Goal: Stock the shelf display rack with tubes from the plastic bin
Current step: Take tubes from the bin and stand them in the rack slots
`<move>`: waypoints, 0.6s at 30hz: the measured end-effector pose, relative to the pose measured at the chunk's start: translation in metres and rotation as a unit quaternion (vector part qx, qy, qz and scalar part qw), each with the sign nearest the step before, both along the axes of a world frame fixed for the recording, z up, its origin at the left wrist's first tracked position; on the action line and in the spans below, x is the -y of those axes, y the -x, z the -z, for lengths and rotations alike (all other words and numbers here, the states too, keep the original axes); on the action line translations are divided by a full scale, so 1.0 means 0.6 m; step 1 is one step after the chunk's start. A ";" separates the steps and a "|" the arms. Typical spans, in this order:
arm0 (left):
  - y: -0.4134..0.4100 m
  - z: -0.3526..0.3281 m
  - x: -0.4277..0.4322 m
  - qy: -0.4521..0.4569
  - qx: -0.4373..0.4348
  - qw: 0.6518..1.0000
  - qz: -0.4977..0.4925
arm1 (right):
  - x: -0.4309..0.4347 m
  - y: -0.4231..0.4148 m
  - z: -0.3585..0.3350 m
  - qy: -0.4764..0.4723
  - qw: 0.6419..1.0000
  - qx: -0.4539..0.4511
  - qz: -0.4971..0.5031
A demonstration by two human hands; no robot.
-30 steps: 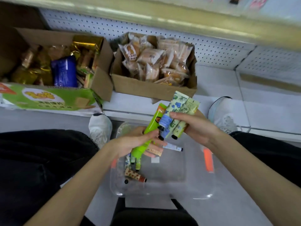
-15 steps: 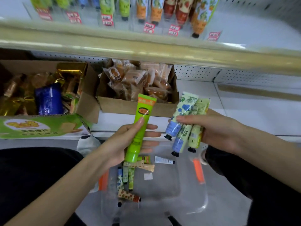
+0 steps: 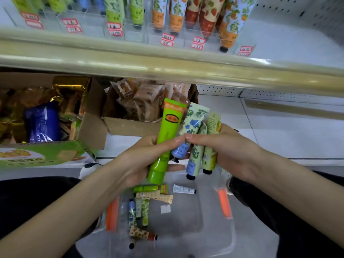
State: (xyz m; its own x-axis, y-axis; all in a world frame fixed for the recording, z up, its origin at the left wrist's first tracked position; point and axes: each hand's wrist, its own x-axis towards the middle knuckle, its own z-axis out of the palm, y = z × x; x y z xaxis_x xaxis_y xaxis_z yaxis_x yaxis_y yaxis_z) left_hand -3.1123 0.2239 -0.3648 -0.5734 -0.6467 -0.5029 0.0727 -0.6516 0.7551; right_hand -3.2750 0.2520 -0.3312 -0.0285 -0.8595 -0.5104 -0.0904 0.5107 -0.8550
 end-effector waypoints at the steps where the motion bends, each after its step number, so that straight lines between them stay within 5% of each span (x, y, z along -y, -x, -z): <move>1: 0.000 -0.003 0.000 0.006 0.000 1.000 0.000 | 0.001 0.003 -0.002 0.001 1.000 0.004 0.003; 18: 0.005 -0.016 0.008 0.067 0.040 0.996 -0.035 | 0.014 0.006 -0.018 0.071 0.992 -0.105 0.006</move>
State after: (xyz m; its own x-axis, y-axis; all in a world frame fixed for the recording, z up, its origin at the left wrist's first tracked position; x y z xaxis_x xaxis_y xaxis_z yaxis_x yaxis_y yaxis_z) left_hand -3.1153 0.2193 -0.3554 -0.4860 -0.7482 -0.4517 0.0501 -0.5398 0.8403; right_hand -3.2784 0.2436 -0.3206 -0.1327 -0.9208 -0.3668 -0.2685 0.3896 -0.8810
